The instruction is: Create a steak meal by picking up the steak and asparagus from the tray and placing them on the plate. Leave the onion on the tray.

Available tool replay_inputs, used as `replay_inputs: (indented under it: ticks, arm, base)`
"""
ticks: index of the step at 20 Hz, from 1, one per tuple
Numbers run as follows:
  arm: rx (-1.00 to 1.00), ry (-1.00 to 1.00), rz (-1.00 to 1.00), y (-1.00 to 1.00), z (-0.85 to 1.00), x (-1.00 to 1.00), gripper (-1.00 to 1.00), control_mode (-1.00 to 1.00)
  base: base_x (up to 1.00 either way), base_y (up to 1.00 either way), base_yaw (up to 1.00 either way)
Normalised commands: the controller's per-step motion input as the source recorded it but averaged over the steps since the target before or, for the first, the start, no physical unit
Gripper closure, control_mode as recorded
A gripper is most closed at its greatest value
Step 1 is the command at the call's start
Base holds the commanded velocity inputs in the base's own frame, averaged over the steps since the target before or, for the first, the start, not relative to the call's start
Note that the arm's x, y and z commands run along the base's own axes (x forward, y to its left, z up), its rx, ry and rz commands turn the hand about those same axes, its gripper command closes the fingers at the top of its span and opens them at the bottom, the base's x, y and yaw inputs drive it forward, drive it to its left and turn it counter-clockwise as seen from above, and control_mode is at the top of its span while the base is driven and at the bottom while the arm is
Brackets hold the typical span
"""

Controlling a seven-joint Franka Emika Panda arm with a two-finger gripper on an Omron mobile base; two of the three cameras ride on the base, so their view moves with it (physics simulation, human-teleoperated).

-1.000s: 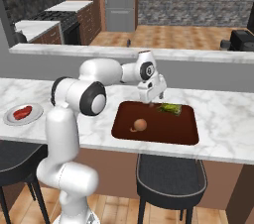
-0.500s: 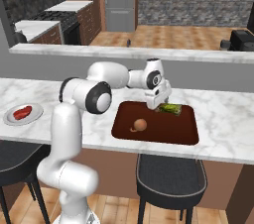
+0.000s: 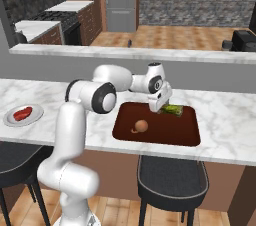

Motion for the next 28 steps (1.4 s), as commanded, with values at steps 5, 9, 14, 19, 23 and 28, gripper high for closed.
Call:
replay_inputs:
  ticks: [5, 9, 14, 19, 23, 28]
  arm:
    - [0.0, -0.04, 0.01, -0.01, -0.26, 0.29, -1.0, -1.0]
    - [0.01, -0.04, 0.0, -0.06, -0.26, 0.32, -1.0, -1.0]
    - [0.02, -0.06, 0.01, -0.08, -0.28, 0.29, -1.0, -1.0]
    - [0.01, -0.12, 0.03, -0.08, -0.38, 0.13, -1.0, -1.0]
    - [0.0, -0.17, 0.04, 0.0, -0.56, 0.01, 1.0, -1.0]
    - [0.0, -0.13, 0.0, 0.03, -0.28, 0.02, 1.0, -1.0]
  base:
    - [0.0, 0.0, 0.0]
    - [0.0, 0.0, 0.0]
    - [0.0, 0.0, 0.0]
    - [0.0, 0.0, 0.0]
    - [0.0, 0.0, 0.0]
    - [0.0, 0.0, 0.0]
